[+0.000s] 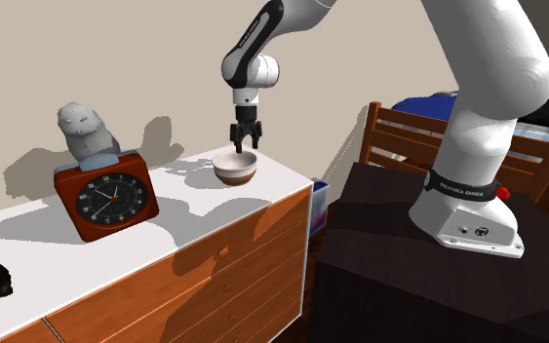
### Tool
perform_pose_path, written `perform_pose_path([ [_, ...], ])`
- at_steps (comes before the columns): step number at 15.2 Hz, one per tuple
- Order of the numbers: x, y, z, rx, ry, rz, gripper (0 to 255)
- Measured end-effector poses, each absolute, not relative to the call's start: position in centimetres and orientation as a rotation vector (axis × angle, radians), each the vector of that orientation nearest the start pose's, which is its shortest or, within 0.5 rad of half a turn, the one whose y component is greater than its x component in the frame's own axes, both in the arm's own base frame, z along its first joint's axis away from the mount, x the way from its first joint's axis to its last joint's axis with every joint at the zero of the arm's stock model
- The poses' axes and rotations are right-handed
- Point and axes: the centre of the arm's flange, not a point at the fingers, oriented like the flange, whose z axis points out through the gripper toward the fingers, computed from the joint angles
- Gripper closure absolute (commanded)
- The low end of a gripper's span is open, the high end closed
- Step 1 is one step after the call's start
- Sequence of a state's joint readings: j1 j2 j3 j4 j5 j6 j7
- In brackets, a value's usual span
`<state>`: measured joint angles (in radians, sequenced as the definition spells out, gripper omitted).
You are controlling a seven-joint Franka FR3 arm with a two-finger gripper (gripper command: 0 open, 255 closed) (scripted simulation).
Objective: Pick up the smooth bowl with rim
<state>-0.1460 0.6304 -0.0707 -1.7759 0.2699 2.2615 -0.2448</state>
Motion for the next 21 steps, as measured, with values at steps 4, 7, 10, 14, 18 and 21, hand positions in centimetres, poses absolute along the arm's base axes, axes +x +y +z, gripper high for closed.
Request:
perform_pose_path([
  [4, 63.1, -12.9, 17.0, -2.949, 0.219, 0.149, 0],
  [7, 63.1, -12.9, 15.9, -2.949, 0.219, 0.149, 255],
  [10, 63.1, -12.9, 15.7, -2.949, 0.219, 0.149, 255],
  [14, 63.1, -12.9, 15.7, -2.949, 0.219, 0.148, 255],
  [18, 63.1, -12.9, 15.9, -2.949, 0.22, 0.149, 255],
  [21, 63.2, -12.8, 17.2, -2.949, 0.219, 0.149, 255],
])
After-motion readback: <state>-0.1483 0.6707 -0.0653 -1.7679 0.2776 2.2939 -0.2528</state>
